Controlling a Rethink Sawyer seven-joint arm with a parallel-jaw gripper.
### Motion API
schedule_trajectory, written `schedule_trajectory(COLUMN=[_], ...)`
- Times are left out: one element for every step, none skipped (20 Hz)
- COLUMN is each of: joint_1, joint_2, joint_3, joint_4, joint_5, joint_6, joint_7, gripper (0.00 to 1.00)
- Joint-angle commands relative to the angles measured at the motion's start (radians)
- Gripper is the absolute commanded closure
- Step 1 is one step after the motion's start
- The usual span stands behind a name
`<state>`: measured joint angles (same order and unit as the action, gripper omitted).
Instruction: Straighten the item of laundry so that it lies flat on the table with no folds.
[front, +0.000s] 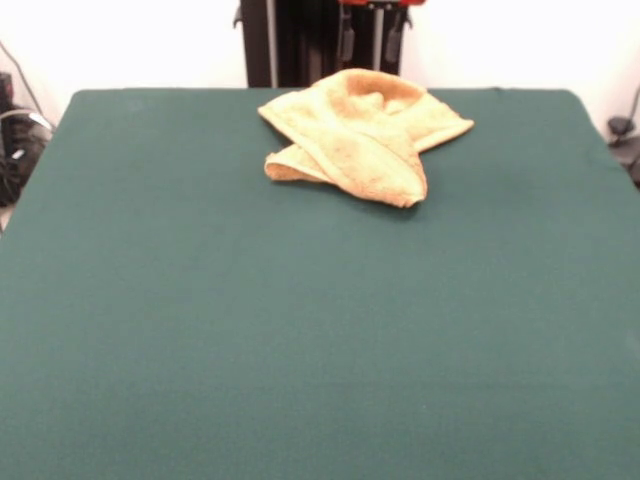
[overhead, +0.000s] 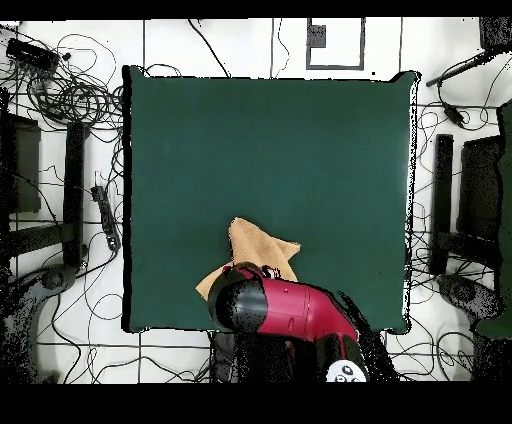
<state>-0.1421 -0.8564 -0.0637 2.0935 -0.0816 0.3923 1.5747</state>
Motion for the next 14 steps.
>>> schedule_trajectory(joint_1=[0.008,0.008,0.009,0.011,0.012,0.014,0.016,0.017,0.019,0.021,0.023,0.024,0.024,0.024], joint_2=[0.018,0.022,0.026,0.028,0.029,0.028,0.027,0.024,0.022,0.021,0.020,0.020,0.020,0.018], joint_3=[0.122,0.122,0.121,0.120,0.119,0.116,0.114,0.113,0.112,0.110,0.107,0.107,0.107,0.109], joint_4=[0.100,0.098,0.094,0.092,0.087,0.079,0.071,0.062,0.053,0.042,0.032,0.023,0.015,0.006], joint_5=[0.018,0.017,0.016,0.015,0.016,0.017,0.018,0.021,0.024,0.028,0.030,0.033,0.034,0.036], joint_6=[-0.074,-0.079,-0.079,-0.080,-0.078,-0.068,-0.058,-0.045,-0.031,-0.017,-0.001,0.012,0.025,0.041], joint_7=[0.148,0.148,0.148,0.147,0.146,0.145,0.144,0.142,0.140,0.140,0.140,0.138,0.135,0.130], gripper=[0.00,0.00,0.00,0.00,0.00,0.00,0.00,0.00,0.00,0.00,0.00,0.00,0.00,0.00])
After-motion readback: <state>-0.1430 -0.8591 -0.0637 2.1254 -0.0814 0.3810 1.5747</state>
